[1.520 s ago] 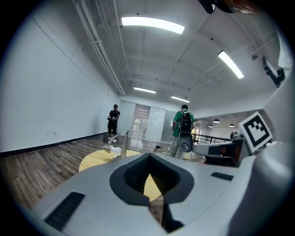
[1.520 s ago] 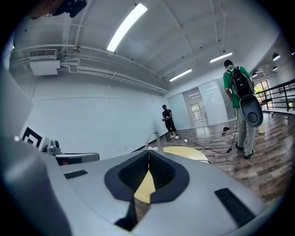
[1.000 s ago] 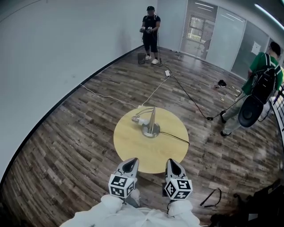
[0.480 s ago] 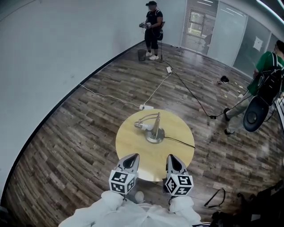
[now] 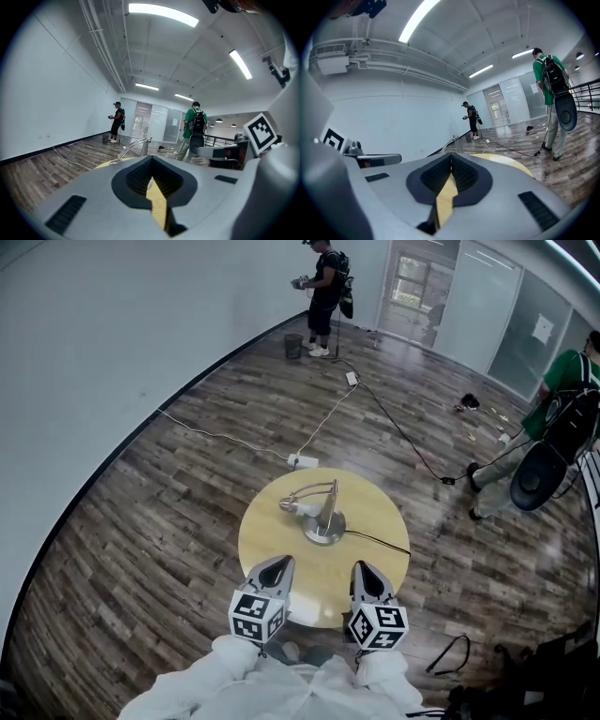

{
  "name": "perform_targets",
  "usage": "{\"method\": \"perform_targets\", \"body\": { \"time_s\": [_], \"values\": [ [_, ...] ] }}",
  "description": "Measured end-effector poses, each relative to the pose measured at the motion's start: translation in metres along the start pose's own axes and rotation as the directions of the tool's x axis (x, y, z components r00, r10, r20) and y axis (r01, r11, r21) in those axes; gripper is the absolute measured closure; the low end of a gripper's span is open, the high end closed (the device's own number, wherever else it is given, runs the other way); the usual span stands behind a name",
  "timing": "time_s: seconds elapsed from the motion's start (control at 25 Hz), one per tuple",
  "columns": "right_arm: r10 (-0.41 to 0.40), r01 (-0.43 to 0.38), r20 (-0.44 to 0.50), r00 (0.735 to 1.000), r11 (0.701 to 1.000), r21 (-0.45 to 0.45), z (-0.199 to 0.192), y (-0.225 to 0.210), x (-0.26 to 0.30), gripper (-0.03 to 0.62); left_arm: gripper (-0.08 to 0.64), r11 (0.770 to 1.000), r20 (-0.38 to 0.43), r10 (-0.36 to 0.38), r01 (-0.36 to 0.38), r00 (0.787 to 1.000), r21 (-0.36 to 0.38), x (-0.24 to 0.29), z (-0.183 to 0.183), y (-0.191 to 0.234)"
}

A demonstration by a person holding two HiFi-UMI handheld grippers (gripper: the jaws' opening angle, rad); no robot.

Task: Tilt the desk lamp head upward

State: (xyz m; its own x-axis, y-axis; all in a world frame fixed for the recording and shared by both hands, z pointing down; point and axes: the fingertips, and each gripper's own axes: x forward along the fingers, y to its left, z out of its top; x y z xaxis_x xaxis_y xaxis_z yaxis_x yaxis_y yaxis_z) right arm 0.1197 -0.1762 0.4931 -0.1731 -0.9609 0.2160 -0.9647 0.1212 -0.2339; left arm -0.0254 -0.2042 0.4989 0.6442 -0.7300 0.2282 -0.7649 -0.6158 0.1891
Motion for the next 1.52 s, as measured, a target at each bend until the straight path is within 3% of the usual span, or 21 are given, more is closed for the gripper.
{"method": "perform_targets", "body": {
  "time_s": [0.24,0.92,1.2,1.32,1.4,1.48,1.52],
  "values": [
    [-0.013,0.013,-0.014,1.0,1.0,0.007,0.001,-0.01,0.009,0.58,0.558,1.0,-0.027,-0.018,0.017,0.999,-0.007,0.016,-0.006,-0.003],
    [0.011,-0.013,-0.047,0.999,1.0,-0.028,0.002,-0.04,0.076,0.58,0.558,1.0,-0.054,0.019,-0.02,0.998,-0.002,0.086,0.0,0.025],
    [0.026,-0.035,-0.146,0.989,0.997,-0.063,-0.029,-0.046,0.111,0.578,0.558,0.999,-0.106,-0.035,0.032,0.994,-0.031,0.099,-0.026,0.043],
    [0.042,-0.058,-0.203,0.978,0.995,-0.076,-0.047,-0.047,0.129,0.577,0.463,0.999,-0.141,-0.039,0.036,0.989,-0.024,0.1,-0.043,0.061],
    [0.055,-0.078,-0.244,0.968,0.993,-0.085,-0.06,-0.048,0.144,0.561,0.44,0.999,-0.163,-0.036,0.036,0.986,-0.001,0.104,-0.054,0.08],
    [0.073,-0.103,-0.292,0.954,0.991,-0.089,-0.076,-0.048,0.162,0.451,0.387,0.999,-0.192,-0.041,0.046,0.981,0.022,0.112,-0.067,0.101],
    [0.077,-0.112,-0.318,0.945,0.989,-0.093,-0.085,-0.05,0.172,0.434,0.351,0.998,-0.211,-0.052,0.059,0.976,0.028,0.119,-0.073,0.111]
  ]
}}
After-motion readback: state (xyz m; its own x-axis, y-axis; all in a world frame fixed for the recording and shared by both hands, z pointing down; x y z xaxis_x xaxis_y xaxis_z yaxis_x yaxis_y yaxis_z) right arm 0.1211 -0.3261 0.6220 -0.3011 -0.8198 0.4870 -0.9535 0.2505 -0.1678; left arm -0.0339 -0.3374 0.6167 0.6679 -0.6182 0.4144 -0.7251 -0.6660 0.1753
